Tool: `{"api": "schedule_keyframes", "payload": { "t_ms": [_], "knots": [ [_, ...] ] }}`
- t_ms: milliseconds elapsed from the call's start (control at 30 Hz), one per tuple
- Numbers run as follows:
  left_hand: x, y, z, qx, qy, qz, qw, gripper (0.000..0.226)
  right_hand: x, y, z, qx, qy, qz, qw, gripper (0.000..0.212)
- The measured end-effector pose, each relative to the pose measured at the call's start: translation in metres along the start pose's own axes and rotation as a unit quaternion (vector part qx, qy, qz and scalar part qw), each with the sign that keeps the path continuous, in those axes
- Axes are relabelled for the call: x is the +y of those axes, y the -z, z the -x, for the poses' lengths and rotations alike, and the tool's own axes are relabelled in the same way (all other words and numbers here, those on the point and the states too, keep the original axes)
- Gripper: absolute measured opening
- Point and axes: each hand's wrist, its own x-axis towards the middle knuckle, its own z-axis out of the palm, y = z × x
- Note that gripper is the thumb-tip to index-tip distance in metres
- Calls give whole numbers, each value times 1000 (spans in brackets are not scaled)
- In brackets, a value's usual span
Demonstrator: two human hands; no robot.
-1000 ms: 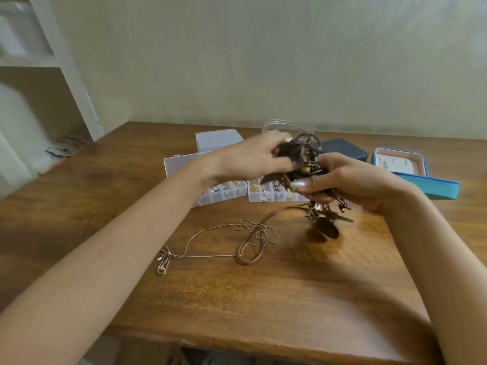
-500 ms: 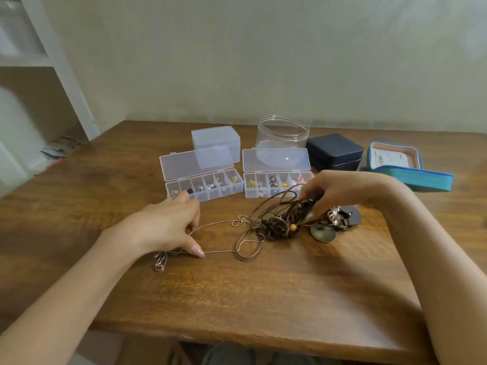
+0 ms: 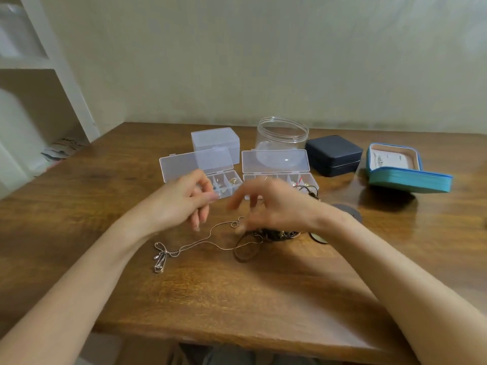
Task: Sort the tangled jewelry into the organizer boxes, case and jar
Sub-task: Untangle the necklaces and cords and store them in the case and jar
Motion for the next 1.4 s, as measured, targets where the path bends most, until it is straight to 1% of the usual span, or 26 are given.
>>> {"api": "schedule_keyframes", "payload": {
  "t_ms": [33, 67, 133, 167, 200, 300, 367, 433, 500, 533, 633, 667, 733, 800, 900, 933, 1033, 1100, 1167, 1200, 1233, 1267, 1300, 1333, 1367, 1400],
  "knots": [
    [-1, 4, 0, 0, 0, -70, 998, 18, -1, -7, -1, -40, 20, 61, 997, 29],
    [-3, 8, 2, -24, 11, -144, 989, 21, -2, -10, -1, -73, 40, 105, 991, 29],
    [-7, 11, 10, -95, 51, -266, 958, 32, -6, -9, 2, -110, 47, 130, 984, 32],
    [-10, 8, 13, -114, 68, -297, 945, 36, -7, -8, 3, -118, 43, 135, 983, 33],
    [-14, 4, 15, -115, 78, -308, 941, 37, -8, -7, 4, -124, 40, 143, 981, 32],
    [-26, -8, 22, -42, 56, -269, 960, 21, -10, -6, 5, -143, 37, 142, 979, 12],
    [-31, -12, 30, 6, 26, -236, 971, 13, -9, 0, 7, -131, 30, 115, 984, 7],
    [-32, -16, 37, 35, 0, -222, 974, 10, -4, 13, 11, -96, 7, 74, 993, 5],
    [-28, -19, 43, 42, -31, -248, 967, 7, 2, 29, 15, -33, -23, 28, 999, 5],
    [-26, -20, 43, 39, -42, -264, 963, 15, 7, 36, 17, 4, -38, 13, 999, 6],
    [-17, -29, 35, 26, -52, -282, 958, 56, 19, 54, 22, 84, -74, -19, 993, 7],
    [-15, -34, 31, 22, -52, -281, 958, 64, 21, 58, 23, 98, -83, -41, 991, 6],
    [-10, -45, 23, 17, -48, -278, 959, 68, 25, 64, 27, 126, -97, -109, 981, 5],
    [-8, -52, 16, 18, -46, -256, 965, 56, 27, 68, 31, 154, -110, -189, 963, 5],
    [-6, -55, 10, 13, -51, -222, 974, 24, 31, 71, 33, 186, -129, -244, 943, 11],
    [-7, -55, 9, 6, -52, -222, 974, 19, 33, 71, 33, 187, -137, -241, 942, 11],
    [-9, -53, 7, -21, -52, -218, 974, 16, 37, 69, 31, 153, -167, -189, 955, 8],
    [-9, -49, 7, -15, -37, -166, 985, 13, 39, 69, 31, 91, -185, -140, 968, 7],
    [-5, -44, 8, 12, -13, -80, 997, 12, 39, 69, 33, -2, -209, -96, 973, 8],
    [-3, -42, 9, 23, -5, -37, 999, 12, 40, 67, 34, -36, -215, -72, 973, 8],
    [-1, -40, 11, 27, 0, -15, 1000, 11, 39, 66, 33, -43, -210, -48, 976, 7],
    [0, -37, 13, 32, -4, -38, 999, 13, 37, 64, 31, -17, -192, -28, 981, 6],
    [0, -34, 15, 32, -10, -107, 994, 20, 33, 60, 28, 30, -154, -28, 987, 6],
    [-2, -30, 18, 26, -10, -190, 981, 29, 26, 54, 24, 70, -107, -53, 990, 8],
    [-5, -26, 20, 18, -8, -261, 965, 37, 17, 45, 20, 78, -61, -81, 992, 12],
    [-8, -22, 22, 9, -2, -304, 953, 41, 8, 34, 16, 60, -20, -73, 995, 14]
  ]
}}
